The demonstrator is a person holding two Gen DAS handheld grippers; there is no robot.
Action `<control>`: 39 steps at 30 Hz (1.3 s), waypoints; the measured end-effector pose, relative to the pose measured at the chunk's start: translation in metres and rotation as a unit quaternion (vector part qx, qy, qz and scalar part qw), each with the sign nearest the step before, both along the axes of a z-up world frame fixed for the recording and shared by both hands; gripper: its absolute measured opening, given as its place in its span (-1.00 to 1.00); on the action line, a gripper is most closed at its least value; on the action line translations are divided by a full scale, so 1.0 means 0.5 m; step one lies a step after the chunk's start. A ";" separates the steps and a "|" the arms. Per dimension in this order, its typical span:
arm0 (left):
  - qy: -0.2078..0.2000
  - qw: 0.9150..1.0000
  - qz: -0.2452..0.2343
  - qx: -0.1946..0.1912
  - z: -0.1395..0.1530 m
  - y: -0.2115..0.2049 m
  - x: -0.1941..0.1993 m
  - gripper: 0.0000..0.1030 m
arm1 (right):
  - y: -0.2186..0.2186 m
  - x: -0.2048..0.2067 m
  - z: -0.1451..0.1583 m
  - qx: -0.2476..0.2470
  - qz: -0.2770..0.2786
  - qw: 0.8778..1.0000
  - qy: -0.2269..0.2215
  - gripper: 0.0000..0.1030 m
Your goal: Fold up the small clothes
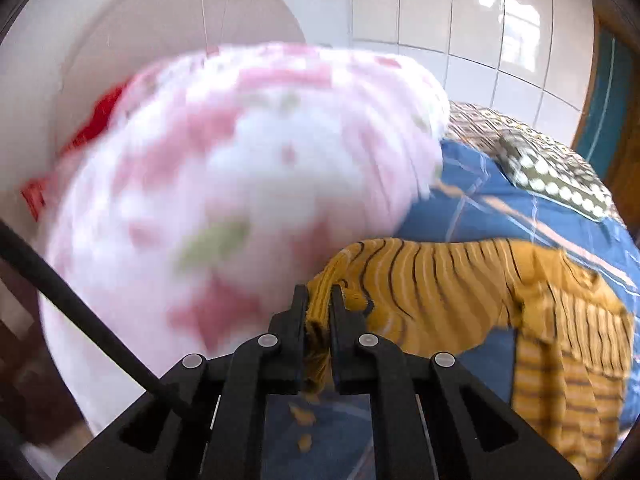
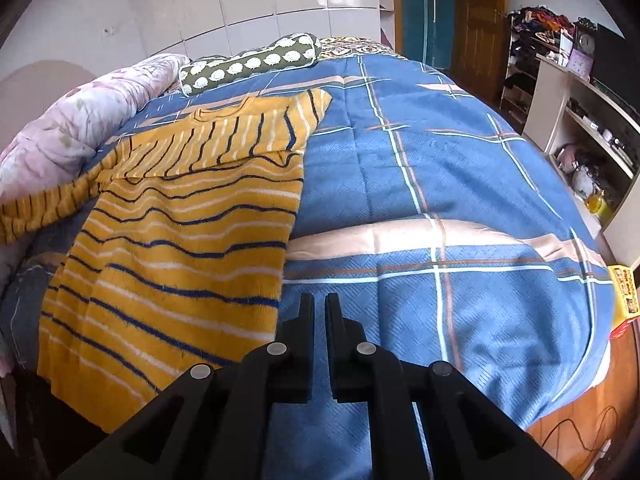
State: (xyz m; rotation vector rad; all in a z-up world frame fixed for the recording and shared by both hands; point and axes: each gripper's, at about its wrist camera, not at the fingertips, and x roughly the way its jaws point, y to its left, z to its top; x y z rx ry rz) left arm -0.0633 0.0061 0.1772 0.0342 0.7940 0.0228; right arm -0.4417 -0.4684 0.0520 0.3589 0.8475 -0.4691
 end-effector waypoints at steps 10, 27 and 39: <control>0.012 0.982 -0.188 -0.029 0.082 -0.396 -0.024 -0.83 | -0.049 -0.024 -0.004 0.033 -0.008 0.999 -0.038 -0.88; 0.153 0.889 -0.415 -0.118 -0.098 -0.933 -0.148 0.08 | -0.143 -0.083 -0.048 0.077 -0.045 0.995 -0.050 -0.85; 0.076 0.936 -0.308 -0.153 -0.011 -0.446 -0.274 0.61 | -0.138 0.168 0.072 0.094 0.053 0.986 -0.127 0.06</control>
